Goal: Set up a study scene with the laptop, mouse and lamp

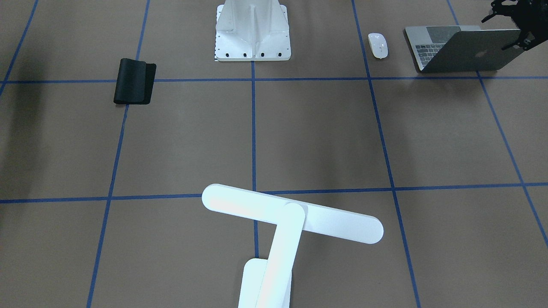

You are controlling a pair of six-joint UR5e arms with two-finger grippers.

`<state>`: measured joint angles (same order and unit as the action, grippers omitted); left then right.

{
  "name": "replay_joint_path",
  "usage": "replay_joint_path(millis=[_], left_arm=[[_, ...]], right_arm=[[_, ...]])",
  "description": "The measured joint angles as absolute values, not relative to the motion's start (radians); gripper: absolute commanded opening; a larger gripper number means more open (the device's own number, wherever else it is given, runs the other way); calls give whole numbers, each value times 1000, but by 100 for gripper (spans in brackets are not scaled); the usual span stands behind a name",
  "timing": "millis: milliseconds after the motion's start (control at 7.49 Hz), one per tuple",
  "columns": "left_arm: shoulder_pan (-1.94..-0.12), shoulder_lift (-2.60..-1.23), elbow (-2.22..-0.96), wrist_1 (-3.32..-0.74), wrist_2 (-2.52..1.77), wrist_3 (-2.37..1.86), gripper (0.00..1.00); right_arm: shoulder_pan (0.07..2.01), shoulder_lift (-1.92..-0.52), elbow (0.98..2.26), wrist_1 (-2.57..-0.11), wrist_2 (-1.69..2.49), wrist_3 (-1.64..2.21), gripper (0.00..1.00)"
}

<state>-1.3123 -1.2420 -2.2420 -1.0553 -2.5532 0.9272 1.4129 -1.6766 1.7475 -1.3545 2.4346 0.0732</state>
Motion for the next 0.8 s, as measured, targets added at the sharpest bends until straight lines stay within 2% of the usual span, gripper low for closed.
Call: replay_joint_path(millis=[668,801], left_arm=[[-1241,-1241,-2201,-1061,-2500,1069,96],[-1231,-1241,-2191,-1059,-2502,1070,92]], right_arm=[[1406,-1660,1737,-1355,2382,73,100],[1403,-1654,1732,-1355,2375,74,100]])
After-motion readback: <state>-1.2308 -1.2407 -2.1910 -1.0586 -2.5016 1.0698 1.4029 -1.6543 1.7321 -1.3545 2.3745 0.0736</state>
